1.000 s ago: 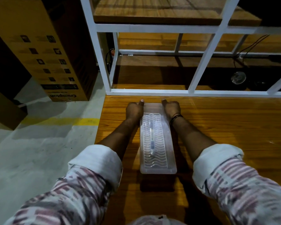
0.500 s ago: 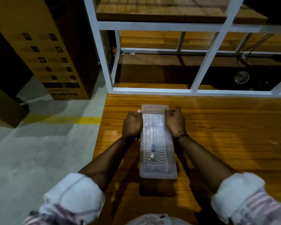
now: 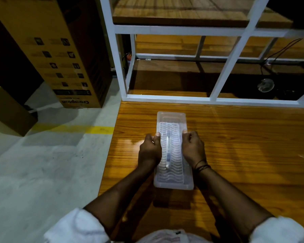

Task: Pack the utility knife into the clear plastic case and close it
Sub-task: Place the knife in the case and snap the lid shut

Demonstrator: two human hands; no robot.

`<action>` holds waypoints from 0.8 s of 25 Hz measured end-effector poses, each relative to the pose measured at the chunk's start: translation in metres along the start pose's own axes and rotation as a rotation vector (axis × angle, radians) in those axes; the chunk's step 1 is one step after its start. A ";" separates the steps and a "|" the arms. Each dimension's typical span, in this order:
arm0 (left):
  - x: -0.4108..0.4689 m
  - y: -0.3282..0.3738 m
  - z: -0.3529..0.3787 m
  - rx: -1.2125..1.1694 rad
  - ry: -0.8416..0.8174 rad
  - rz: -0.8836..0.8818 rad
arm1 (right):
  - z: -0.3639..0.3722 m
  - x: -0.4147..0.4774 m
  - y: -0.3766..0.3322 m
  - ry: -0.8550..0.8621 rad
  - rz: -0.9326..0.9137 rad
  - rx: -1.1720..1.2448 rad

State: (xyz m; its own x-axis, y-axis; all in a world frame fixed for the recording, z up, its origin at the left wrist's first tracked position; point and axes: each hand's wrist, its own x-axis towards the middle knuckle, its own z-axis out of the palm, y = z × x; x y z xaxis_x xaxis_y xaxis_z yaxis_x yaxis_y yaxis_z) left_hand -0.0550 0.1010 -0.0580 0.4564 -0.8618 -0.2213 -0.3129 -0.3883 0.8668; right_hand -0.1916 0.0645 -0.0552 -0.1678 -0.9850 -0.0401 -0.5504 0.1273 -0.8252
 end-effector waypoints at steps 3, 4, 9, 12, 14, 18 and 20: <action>0.001 -0.004 0.003 -0.036 -0.001 0.024 | 0.002 0.001 0.001 0.009 -0.017 -0.016; 0.000 -0.004 0.003 -0.044 -0.002 0.026 | 0.003 0.001 0.001 0.011 -0.018 -0.020; -0.001 -0.005 0.003 -0.047 -0.013 0.014 | 0.003 0.003 0.006 -0.020 -0.037 -0.075; 0.001 -0.004 0.002 -0.028 -0.016 -0.004 | 0.005 0.003 0.007 -0.012 -0.065 -0.209; 0.000 -0.003 0.002 0.005 -0.017 -0.010 | 0.005 0.001 0.004 0.035 -0.143 -0.299; 0.003 -0.003 -0.004 0.055 -0.049 0.014 | 0.005 0.003 0.003 0.049 -0.332 -0.517; 0.005 -0.003 -0.009 0.080 -0.086 0.027 | 0.004 0.004 0.003 0.042 -0.349 -0.580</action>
State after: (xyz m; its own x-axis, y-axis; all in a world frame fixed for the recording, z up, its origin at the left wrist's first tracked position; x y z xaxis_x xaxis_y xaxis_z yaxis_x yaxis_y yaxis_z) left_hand -0.0447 0.1009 -0.0575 0.3749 -0.8959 -0.2384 -0.3914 -0.3860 0.8353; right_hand -0.1909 0.0603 -0.0606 0.0742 -0.9760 0.2050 -0.9259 -0.1438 -0.3494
